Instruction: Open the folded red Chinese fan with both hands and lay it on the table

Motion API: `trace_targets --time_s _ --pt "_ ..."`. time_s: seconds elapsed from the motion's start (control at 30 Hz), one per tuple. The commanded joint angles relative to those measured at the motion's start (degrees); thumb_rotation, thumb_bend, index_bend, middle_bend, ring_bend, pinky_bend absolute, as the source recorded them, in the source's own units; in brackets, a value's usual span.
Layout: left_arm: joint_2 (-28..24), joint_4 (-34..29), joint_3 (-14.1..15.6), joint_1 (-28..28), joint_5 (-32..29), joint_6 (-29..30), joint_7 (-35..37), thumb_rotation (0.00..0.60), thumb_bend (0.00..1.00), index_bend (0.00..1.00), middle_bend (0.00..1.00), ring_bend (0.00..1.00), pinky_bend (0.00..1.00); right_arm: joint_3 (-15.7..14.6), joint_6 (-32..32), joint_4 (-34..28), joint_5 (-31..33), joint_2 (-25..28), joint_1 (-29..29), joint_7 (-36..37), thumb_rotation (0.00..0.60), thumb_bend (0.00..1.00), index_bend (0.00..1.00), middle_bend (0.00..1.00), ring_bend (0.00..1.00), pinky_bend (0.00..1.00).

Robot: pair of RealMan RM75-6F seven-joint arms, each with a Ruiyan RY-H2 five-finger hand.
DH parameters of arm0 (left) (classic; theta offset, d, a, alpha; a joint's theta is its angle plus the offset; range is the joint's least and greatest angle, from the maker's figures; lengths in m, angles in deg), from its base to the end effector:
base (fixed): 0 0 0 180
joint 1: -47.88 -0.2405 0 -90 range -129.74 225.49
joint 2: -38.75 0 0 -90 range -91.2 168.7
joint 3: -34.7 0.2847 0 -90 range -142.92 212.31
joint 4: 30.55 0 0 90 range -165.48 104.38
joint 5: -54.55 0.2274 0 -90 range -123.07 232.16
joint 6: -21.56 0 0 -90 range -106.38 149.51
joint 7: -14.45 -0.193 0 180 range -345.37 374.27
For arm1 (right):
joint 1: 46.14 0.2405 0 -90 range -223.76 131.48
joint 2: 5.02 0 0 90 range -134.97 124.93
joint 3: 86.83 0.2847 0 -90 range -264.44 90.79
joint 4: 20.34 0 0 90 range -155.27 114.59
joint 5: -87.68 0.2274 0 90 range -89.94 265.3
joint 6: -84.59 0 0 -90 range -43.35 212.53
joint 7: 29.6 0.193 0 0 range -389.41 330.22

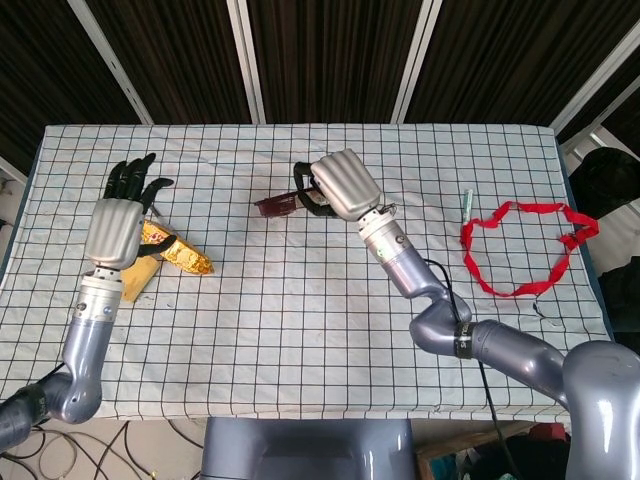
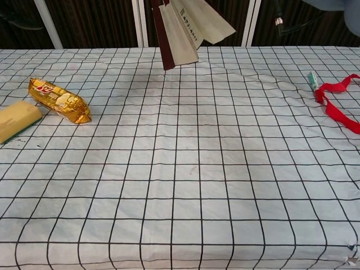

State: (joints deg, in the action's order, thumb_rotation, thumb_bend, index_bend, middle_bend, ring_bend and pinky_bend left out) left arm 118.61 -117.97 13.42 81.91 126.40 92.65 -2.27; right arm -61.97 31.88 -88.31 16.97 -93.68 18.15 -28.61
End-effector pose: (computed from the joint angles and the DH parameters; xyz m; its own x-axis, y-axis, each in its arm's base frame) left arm -0.1703 0.4358 0.1016 0.3379 -0.1887 0.9221 0.8969 -0.2323 -0.3763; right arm 0.0302 -0.5314 0.0399 0.2050 0.0352 0.9781 -0.7854 -0.5904 0.1859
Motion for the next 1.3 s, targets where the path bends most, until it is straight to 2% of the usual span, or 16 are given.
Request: trace_targets --time_s 0.03,0.2,0.47,0.67,0.9,1.3 --pt "3.51 3.86 -0.95 3.01 0.03 -0.2 -0.59 0.6 0.08 0.3 0.02 0.0 0.0 1.11 0.32 -1.7 2.2 0.79 0.29 -1.81 0.6 0.39 0.79 0.94 0.99 0.81" --pt "8.16 8.73 -1.59 6.48 -0.02 -0.87 0.8 0.6 0.11 0.35 0.04 0.0 0.0 2.39 0.39 -3.63 5.69 1.49 0.33 -3.73 0.6 0.4 0.79 0.94 0.99 0.81" --pt "15.79 14.54 -1.53 9.88 -0.97 -0.31 2.48 0.6 0.12 0.37 0.04 0.0 0.0 3.46 0.12 -5.67 10.24 2.07 0.68 -6.9 0.6 0.4 0.79 0.94 0.99 0.81" --pt "19.89 18.62 -2.04 11.53 -1.72 0.3 3.63 0.6 0.13 0.39 0.04 0.0 0.0 4.39 -0.16 -6.89 12.72 2.24 1.0 -7.67 0.6 0.4 0.8 0.95 0.99 0.81" --pt "24.49 22.24 -4.08 14.8 -2.87 0.51 4.73 0.6 0.15 0.42 0.04 0.0 0.0 5.56 -0.84 -8.79 15.73 2.85 1.44 -8.99 0.6 0.4 0.8 0.95 0.99 0.81" --pt "29.87 27.7 -6.26 18.78 -4.51 0.8 5.79 0.6 0.16 0.43 0.06 0.0 0.0 7.21 -1.87 -12.64 20.5 4.32 1.95 -10.6 0.6 0.4 0.81 0.95 0.99 0.81"
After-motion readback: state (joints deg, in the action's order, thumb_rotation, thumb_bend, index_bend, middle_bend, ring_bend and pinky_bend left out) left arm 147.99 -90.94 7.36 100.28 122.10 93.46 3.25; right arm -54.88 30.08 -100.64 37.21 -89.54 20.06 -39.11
